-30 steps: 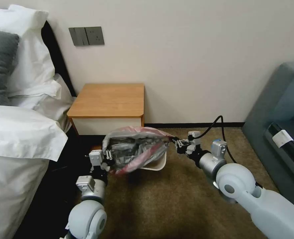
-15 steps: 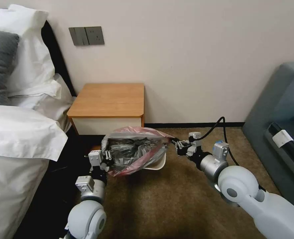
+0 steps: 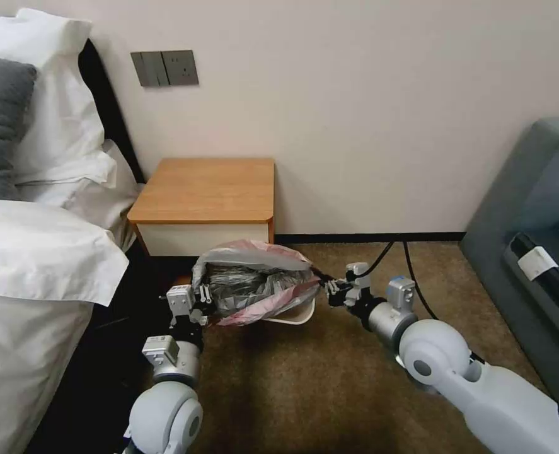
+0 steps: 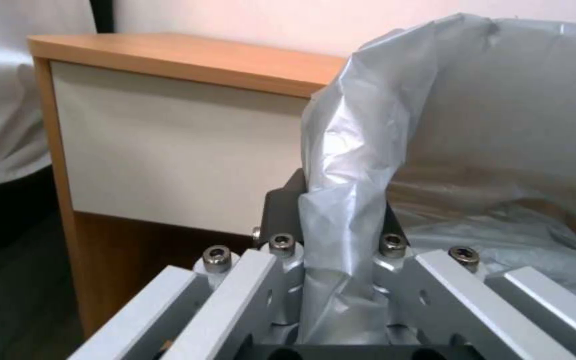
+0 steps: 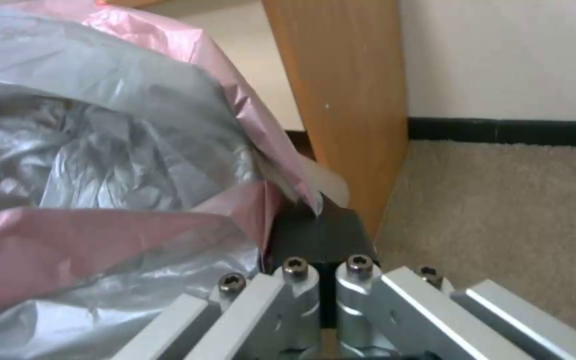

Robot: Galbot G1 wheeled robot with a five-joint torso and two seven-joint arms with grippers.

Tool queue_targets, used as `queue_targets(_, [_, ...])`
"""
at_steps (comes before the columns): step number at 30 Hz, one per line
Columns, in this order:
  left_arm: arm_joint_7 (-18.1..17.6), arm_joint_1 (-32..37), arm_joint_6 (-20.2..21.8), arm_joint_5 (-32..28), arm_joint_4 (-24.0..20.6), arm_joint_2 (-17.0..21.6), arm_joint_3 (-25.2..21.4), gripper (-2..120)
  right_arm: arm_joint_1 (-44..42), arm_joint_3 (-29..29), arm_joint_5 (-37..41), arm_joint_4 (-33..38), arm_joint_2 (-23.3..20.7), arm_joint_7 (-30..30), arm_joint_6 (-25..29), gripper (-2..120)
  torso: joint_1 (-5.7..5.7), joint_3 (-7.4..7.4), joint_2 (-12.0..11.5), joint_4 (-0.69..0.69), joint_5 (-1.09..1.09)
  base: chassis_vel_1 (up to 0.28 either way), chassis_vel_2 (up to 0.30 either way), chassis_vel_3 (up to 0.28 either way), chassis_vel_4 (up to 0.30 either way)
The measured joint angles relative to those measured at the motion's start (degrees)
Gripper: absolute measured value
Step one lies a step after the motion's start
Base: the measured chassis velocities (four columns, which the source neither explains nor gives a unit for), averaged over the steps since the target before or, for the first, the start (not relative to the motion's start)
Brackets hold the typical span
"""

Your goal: Pick up the garbage bag from the table and place it over the trash can.

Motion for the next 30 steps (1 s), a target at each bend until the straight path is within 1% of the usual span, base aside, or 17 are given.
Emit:
queue_targets(2, [0.01, 0.02, -0.07, 0.0, 0.0, -0.05, -0.09, 6, -0.46, 0.6, 0.29, 0.96, -1.12, 0.26, -1.03, 0, 0.0, 0.0, 0.0, 0.0, 0.0, 0.0, 0.0, 0.0, 0.0])
queue_targets(5, [0.0, 0.03, -0.08, 0.0, 0.0, -0.09, -0.1, 6, -0.73, 1.13, 0.58, 1.47, -1.65, 0.26, -1.45, 0, 0.0, 0.0, 0.0, 0.0, 0.0, 0.0, 0.0, 0.0, 0.0])
queue_targets(8, [0.0, 0.03, -0.13, 0.0, -0.02, -0.23, -0.1, 6, -1.77, 3.93, 2.38, 3.64, -4.2, -1.01, -4.7, 0, 0.0, 0.0, 0.0, 0.0, 0.0, 0.0, 0.0, 0.0, 0.0])
queue_targets(10, [0.0, 0.02, -0.14, 0.01, -0.03, -0.26, -0.1, 6, -1.91, 4.27, 2.58, 3.85, -4.5, -1.41, -5.26, 0, 0.0, 0.0, 0.0, 0.0, 0.0, 0.0, 0.0, 0.0, 0.0])
queue_targets(12, [0.01, -0.02, -0.17, 0.01, -0.07, -0.4, -0.05, 6, -2.36, 5.18, 3.02, 4.37, -5.01, -2.58, -7.03, 0, 0.0, 0.0, 0.0, 0.0, 0.0, 0.0, 0.0, 0.0, 0.0])
queue_targets(20, [-0.01, 0.11, -0.31, 0.01, -0.41, -0.49, 0.02, 6, -2.64, 5.65, 3.77, 4.54, -4.96, -2.93, -9.27, 0, 0.0, 0.0, 0.0, 0.0, 0.01, 0.0, 0.0, 0.0, 0.0])
queue_targets(30, [-0.17, 0.45, -0.51, -0.06, -0.86, -0.65, -0.17, 6, -1.93, 5.43, 4.4, 3.51, -4.49, -3.61, -13.65, 0, 0.0, 0.0, 0.0, 0.0, 0.0, 0.0, 0.0, 0.0, 0.0])
